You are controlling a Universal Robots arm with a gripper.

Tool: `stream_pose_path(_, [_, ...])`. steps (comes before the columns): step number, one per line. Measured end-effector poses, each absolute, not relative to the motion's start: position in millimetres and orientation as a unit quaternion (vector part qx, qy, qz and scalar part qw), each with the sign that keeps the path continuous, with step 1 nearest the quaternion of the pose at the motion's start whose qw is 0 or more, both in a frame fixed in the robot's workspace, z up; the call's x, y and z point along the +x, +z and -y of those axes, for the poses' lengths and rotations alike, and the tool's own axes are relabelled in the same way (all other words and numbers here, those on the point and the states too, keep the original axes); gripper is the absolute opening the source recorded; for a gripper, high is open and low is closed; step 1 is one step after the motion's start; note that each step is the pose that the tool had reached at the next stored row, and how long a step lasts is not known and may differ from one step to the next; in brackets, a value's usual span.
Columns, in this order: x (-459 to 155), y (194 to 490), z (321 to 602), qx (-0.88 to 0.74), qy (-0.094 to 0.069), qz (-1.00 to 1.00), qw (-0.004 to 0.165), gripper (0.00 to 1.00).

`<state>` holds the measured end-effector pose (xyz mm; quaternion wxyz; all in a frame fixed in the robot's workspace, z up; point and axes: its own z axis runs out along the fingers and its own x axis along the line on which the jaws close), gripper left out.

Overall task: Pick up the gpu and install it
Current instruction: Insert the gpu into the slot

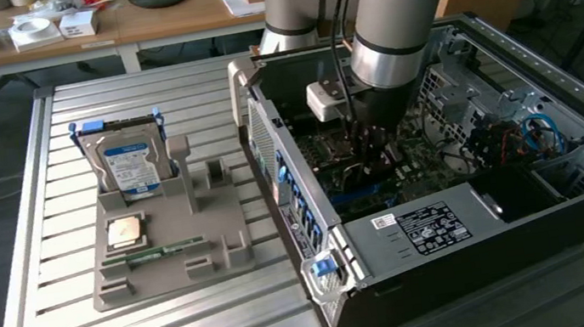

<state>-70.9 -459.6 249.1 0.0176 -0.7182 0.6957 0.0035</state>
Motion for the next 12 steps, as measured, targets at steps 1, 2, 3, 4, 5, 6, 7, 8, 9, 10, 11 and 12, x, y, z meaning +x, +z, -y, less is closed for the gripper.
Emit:
stream_pose_path(1, [-70.9,249.0,459.6,-0.718,0.003,-0.696,0.018,0.26])
stream_pose_path(2, [-70.9,248.9,459.5,-0.718,0.004,-0.696,0.018,0.26])
stream_pose_path(3, [-70.9,248.7,459.5,-0.718,0.004,-0.696,0.018,0.26])
stream_pose_path(4, [-70.9,248.7,459.5,-0.718,0.004,-0.696,0.018,0.26])
stream_pose_path(5, [-70.9,248.7,459.5,-0.718,0.004,-0.696,0.018,0.26])
stream_pose_path(6, [-70.9,248.8,459.5,-0.718,0.004,-0.696,0.018,0.26])
stream_pose_path(7, [-70.9,249.2,459.5,-0.718,0.004,-0.696,0.018,0.26])
stream_pose_path(8, [-70.8,249.8,459.3,-0.718,0.004,-0.696,0.019,0.26])
stream_pose_path(9, [-70.8,251.0,459.4,-0.718,0.004,-0.696,0.018,0.26])
stream_pose_path(10, [-70.8,252.2,459.5,-0.718,0.004,-0.696,0.018,0.26])
stream_pose_path(11, [-70.8,252.8,459.5,-0.718,0.004,-0.696,0.018,0.26])
stream_pose_path(12, [-70.8,252.7,459.5,-0.718,0.004,-0.696,0.018,0.26])
